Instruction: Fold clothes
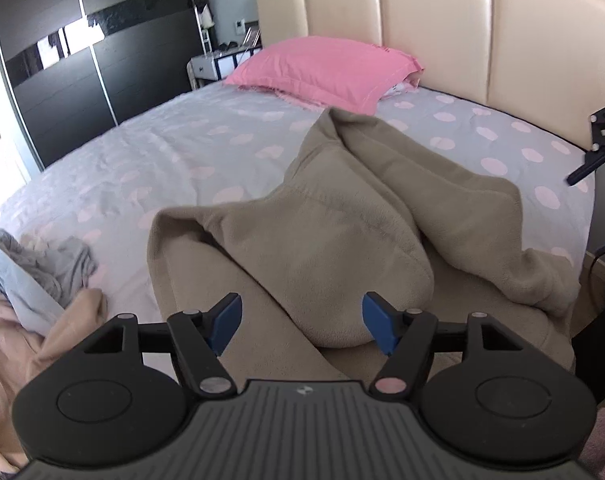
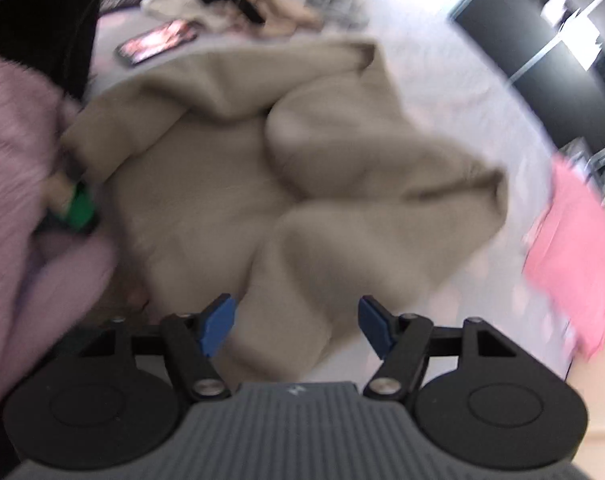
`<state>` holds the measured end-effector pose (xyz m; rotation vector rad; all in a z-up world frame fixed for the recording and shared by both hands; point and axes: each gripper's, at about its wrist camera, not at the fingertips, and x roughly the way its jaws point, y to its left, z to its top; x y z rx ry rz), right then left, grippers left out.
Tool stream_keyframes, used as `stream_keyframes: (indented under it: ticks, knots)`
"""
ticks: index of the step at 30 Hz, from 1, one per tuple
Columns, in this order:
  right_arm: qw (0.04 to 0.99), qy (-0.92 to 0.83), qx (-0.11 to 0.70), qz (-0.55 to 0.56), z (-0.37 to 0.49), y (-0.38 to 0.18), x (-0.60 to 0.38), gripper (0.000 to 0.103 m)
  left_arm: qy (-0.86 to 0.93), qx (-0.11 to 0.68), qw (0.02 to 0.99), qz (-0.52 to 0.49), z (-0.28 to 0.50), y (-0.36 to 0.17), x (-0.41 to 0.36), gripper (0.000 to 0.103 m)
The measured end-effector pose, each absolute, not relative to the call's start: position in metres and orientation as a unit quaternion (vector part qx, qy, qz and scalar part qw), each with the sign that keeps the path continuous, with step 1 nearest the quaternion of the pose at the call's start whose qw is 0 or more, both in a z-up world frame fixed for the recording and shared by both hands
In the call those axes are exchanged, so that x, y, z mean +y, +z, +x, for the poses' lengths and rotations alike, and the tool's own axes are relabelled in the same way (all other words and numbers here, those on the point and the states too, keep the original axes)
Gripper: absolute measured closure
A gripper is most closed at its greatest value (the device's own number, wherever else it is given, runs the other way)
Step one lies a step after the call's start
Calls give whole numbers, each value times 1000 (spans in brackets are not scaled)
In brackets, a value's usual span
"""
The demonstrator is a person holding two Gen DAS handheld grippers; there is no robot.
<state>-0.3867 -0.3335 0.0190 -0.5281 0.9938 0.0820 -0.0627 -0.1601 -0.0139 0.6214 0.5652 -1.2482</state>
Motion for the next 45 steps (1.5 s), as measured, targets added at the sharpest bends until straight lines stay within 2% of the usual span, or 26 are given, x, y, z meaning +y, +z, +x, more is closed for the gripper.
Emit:
stream_keyframes:
  ticks: [7, 14, 15, 17, 18, 19, 28, 35, 38, 39, 41, 42, 43, 45]
  knots:
    - [867, 61, 377, -320, -310, -44, -326, 32, -548, 268, 725, 321, -59, -42, -170, 38]
    - [846, 61, 389, -360, -257, -82, -333, 27, -520, 331, 723, 313, -23, -73, -182, 37]
    - [843, 59, 392, -365, -249, -87, -334, 31, -516, 337, 724, 309, -18, -74, -182, 37]
    - [840, 46, 401, -363, -238, -92, -339, 68, -510, 350, 726, 301, -8, -77, -182, 37]
    - [839, 35, 406, -361, -229, -94, -338, 90, -508, 352, 727, 299, -4, -76, -181, 37]
    - [843, 32, 407, -351, -219, -92, -339, 90, -506, 351, 729, 299, -1, -76, -180, 37]
    - [878, -46, 364, -307, -158, 24, -412, 91, -488, 355, 747, 280, 33, -80, -186, 37]
    - [886, -208, 294, -291, -50, 75, -491, 91, -490, 342, 747, 292, 37, -81, -191, 37]
    - [877, -286, 291, -253, 1, 88, -527, 88, -488, 345, 746, 294, 36, -82, -191, 37]
    - [880, -284, 298, -237, 10, 88, -534, 83, -489, 347, 745, 293, 37, -82, -190, 37]
    - [883, -279, 299, -229, 8, 88, -538, 64, -490, 350, 744, 290, 38, -82, -189, 37]
    - [885, -277, 298, -227, 6, 88, -539, 48, -489, 351, 744, 288, 38, -81, -188, 37]
    - [885, -274, 301, -226, 0, 87, -540, 42, -488, 354, 745, 287, 38, -82, -188, 37]
    - [884, -269, 311, -223, -15, 84, -540, 42, -485, 361, 745, 284, 40, -83, -188, 36]
